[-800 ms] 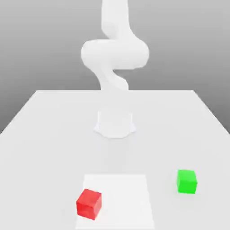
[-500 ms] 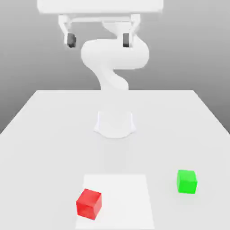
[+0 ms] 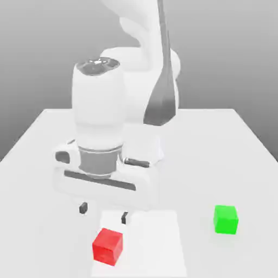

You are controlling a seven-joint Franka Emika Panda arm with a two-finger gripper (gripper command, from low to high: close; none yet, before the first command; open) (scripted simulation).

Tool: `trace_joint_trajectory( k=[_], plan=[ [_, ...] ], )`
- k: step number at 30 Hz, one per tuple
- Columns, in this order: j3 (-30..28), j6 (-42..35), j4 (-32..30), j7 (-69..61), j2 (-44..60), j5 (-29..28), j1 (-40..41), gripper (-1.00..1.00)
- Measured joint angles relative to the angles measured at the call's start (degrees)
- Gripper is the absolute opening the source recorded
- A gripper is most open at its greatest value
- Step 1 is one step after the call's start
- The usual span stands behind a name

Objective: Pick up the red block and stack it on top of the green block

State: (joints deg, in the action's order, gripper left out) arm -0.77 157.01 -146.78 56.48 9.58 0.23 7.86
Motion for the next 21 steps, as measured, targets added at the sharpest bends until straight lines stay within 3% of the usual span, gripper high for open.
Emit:
trace_joint_trajectory(
  k=[4, 5, 12, 17, 21],
  plan=[
    [0.1, 6.7, 0.9, -0.2, 8.3, 0.5, 0.1, 0.00],
    [0.2, 7.9, 1.1, -0.2, 9.7, 0.5, 0.2, -1.00],
    [0.3, 7.9, 1.1, -0.1, 9.6, 0.4, 0.2, -1.00],
    [0.2, 0.3, -0.2, 0.2, 0.7, 0.1, 0.1, -1.00],
    [2.1, -1.6, -1.3, 7.7, -2.6, 1.7, -3.1, -1.00]
  ],
)
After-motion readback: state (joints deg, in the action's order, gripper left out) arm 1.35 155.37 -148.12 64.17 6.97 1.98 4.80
